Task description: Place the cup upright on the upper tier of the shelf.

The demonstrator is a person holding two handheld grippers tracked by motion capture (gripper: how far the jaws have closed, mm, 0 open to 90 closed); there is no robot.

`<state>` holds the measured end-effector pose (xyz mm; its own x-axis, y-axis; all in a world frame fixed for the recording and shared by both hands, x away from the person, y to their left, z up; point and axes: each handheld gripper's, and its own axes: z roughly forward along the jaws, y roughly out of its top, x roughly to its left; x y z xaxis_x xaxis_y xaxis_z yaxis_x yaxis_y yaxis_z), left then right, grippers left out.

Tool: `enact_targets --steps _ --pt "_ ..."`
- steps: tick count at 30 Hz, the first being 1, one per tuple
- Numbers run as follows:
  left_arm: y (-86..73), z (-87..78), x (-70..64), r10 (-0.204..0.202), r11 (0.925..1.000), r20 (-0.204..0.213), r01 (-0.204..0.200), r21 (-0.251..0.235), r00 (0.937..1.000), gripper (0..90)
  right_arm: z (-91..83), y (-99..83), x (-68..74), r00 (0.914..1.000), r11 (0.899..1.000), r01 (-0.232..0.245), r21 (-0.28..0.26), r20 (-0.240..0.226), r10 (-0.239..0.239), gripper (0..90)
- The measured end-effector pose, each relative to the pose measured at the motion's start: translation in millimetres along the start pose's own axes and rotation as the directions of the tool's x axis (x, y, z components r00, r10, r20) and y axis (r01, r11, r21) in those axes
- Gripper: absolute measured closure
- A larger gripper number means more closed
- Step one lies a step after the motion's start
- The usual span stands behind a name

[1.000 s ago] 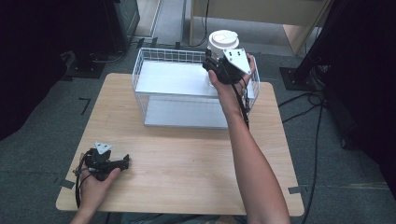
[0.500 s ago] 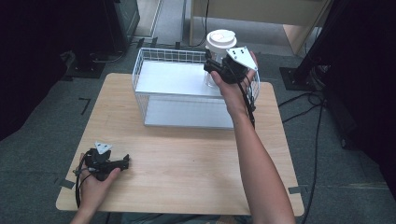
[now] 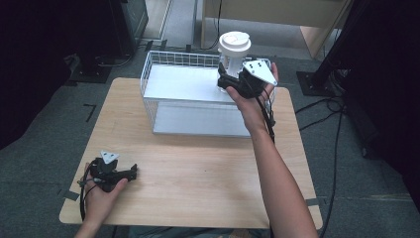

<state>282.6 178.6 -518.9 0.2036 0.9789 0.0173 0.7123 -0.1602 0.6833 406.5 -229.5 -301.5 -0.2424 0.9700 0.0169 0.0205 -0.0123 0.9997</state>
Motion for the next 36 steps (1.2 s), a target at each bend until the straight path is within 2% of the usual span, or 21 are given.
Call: enact_targets --steps 8,16,26,30,36 --pt "0.0 0.0 0.0 0.0 1.0 0.0 0.0 0.0 1.0 0.0 -21.4 -9.8 -4.7 0.9998 1.0 0.008 -0.006 -0.017 -0.008 0.0" --pt "0.2 0.5 -0.6 -0.003 1.0 0.003 0.003 -0.004 1.0 0.0 -47.8 -21.3 -6.9 0.9983 0.999 0.036 -0.012 -0.046 -0.036 0.0" --pt "0.3 0.6 -0.6 -0.003 1.0 0.003 0.003 -0.004 1.0 0.0 -67.7 -34.9 -11.2 0.9972 0.999 0.046 -0.01 -0.058 -0.047 0.0" --pt "0.3 0.6 -0.6 -0.003 1.0 0.003 0.003 -0.004 1.0 0.0 -75.5 -41.3 -15.2 0.9974 0.999 0.045 -0.011 -0.057 -0.045 0.0" --pt "0.3 0.5 -0.5 -0.003 1.0 0.003 0.003 -0.004 1.0 0.0 -90.5 -55.9 -31.4 0.9988 1.0 0.027 0.003 -0.041 -0.027 0.0"
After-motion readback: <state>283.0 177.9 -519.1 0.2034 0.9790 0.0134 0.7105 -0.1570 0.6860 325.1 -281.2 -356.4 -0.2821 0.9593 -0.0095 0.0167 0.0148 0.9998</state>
